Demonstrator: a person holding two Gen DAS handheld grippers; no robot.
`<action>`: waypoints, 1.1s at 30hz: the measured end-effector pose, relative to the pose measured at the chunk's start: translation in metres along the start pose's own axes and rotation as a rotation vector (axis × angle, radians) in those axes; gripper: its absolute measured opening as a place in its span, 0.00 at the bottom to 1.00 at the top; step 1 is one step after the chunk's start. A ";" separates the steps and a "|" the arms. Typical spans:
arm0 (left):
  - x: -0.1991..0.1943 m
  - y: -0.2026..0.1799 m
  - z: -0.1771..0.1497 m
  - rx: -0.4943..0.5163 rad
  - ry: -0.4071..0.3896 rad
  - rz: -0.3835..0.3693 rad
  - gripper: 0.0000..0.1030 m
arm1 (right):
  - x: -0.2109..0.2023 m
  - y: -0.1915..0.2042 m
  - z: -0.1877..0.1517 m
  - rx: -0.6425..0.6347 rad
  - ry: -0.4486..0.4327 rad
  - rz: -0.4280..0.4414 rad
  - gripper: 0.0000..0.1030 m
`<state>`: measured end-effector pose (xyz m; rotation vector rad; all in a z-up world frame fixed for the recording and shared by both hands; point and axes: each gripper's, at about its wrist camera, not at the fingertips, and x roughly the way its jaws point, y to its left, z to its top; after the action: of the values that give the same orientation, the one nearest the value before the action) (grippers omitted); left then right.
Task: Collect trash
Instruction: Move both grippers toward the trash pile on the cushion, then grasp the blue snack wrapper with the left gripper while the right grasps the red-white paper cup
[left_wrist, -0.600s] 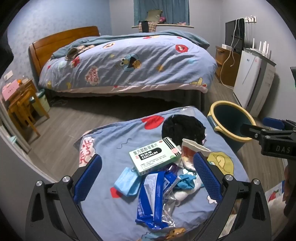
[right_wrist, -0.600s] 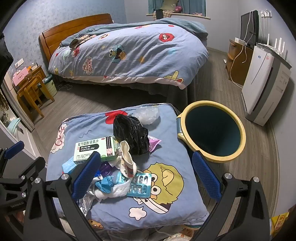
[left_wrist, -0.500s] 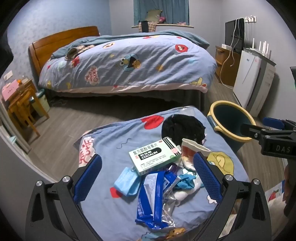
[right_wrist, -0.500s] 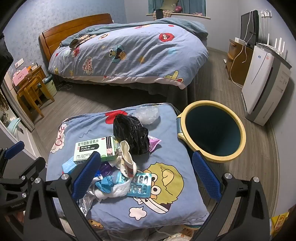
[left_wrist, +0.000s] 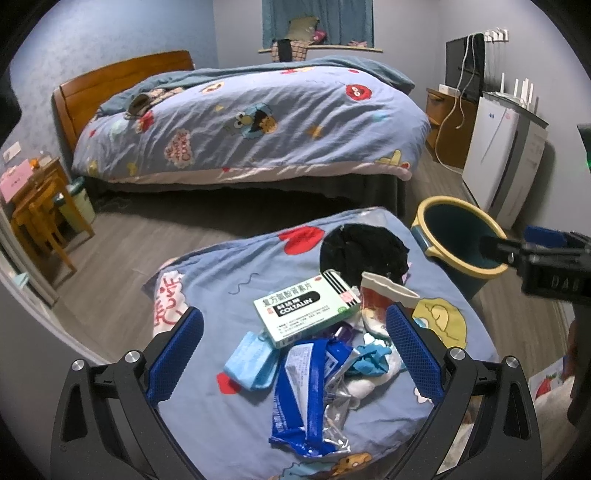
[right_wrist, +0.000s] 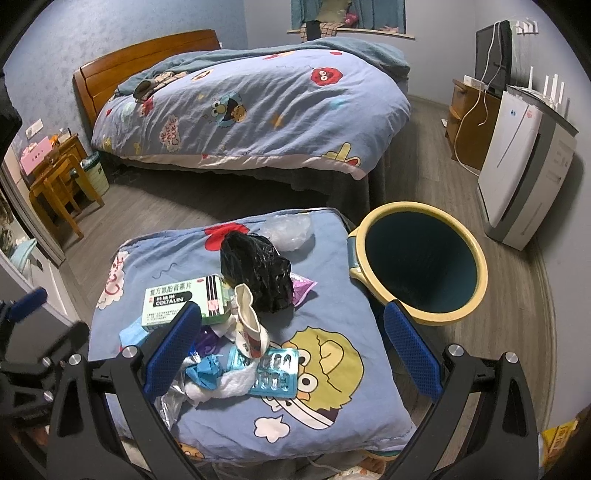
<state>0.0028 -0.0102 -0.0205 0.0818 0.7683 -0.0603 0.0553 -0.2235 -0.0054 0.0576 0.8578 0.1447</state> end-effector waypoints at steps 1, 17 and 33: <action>0.003 -0.002 -0.002 0.009 0.006 0.009 0.95 | 0.002 -0.001 -0.001 -0.004 -0.010 0.001 0.95; 0.078 -0.015 -0.038 0.077 0.247 0.011 0.94 | 0.090 -0.017 -0.011 0.074 0.181 0.029 0.94; 0.111 -0.004 -0.057 0.032 0.333 -0.058 0.49 | 0.146 0.029 -0.032 -0.076 0.353 0.133 0.28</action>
<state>0.0425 -0.0118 -0.1387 0.1014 1.1029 -0.1157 0.1222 -0.1731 -0.1322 0.0178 1.2006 0.3188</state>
